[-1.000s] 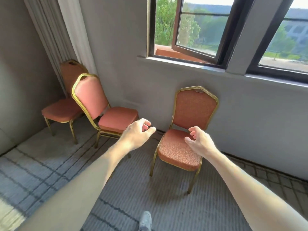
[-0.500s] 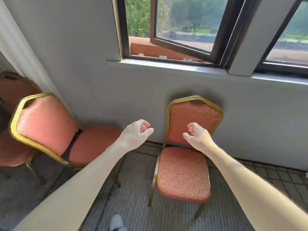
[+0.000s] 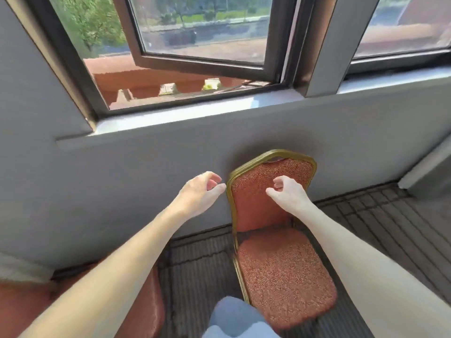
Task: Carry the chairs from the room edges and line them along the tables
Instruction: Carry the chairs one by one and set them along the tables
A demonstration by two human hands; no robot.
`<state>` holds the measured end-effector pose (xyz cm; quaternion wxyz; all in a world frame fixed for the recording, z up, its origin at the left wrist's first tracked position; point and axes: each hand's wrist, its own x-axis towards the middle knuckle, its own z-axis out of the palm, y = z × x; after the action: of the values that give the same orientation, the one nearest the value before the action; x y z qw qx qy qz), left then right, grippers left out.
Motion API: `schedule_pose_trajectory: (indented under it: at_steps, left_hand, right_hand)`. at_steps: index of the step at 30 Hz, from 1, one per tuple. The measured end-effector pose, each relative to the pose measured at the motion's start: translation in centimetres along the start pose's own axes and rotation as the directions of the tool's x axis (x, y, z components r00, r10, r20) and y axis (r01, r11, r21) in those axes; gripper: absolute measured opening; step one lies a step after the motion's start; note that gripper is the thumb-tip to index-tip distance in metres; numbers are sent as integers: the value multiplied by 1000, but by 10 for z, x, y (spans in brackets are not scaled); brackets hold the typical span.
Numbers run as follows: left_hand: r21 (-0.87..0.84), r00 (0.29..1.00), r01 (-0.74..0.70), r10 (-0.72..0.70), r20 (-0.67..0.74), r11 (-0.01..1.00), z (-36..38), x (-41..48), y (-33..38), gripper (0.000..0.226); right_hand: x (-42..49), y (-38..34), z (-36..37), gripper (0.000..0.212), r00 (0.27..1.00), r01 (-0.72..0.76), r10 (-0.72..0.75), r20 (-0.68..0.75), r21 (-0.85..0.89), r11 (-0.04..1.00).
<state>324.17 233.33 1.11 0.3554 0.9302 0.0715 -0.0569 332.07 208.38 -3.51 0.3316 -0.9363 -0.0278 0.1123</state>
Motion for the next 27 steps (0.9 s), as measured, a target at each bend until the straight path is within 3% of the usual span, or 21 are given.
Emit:
schedule_pose_trajectory:
  at_steps: [7, 10, 15, 18, 23, 27]
  left_hand:
    - [9, 971, -128, 123, 205, 992, 24, 135, -8, 32]
    - [26, 955, -163, 151, 255, 986, 31, 193, -7, 31]
    - [54, 912, -221, 187, 364, 974, 31, 254, 4, 34]
    - [40, 883, -258, 219, 415, 965, 34, 282, 13, 34]
    - [6, 822, -330, 284, 494, 944, 55, 327, 26, 31]
    - [-15, 758, -421, 361, 543, 907, 78, 351, 40, 26]
  right_hand:
    - [92, -4, 17, 51, 982, -161, 172, -83, 127, 979]
    - [143, -5, 18, 53, 950, -262, 297, -96, 273, 926]
    - [197, 0, 33, 61, 843, -451, 538, -6, 537, 713]
    - [218, 8, 50, 63, 786, -476, 618, 33, 670, 570]
    - [249, -2, 59, 71, 666, -409, 736, 121, 884, 225]
    - [249, -15, 53, 64, 629, -451, 767, 128, 864, 226]
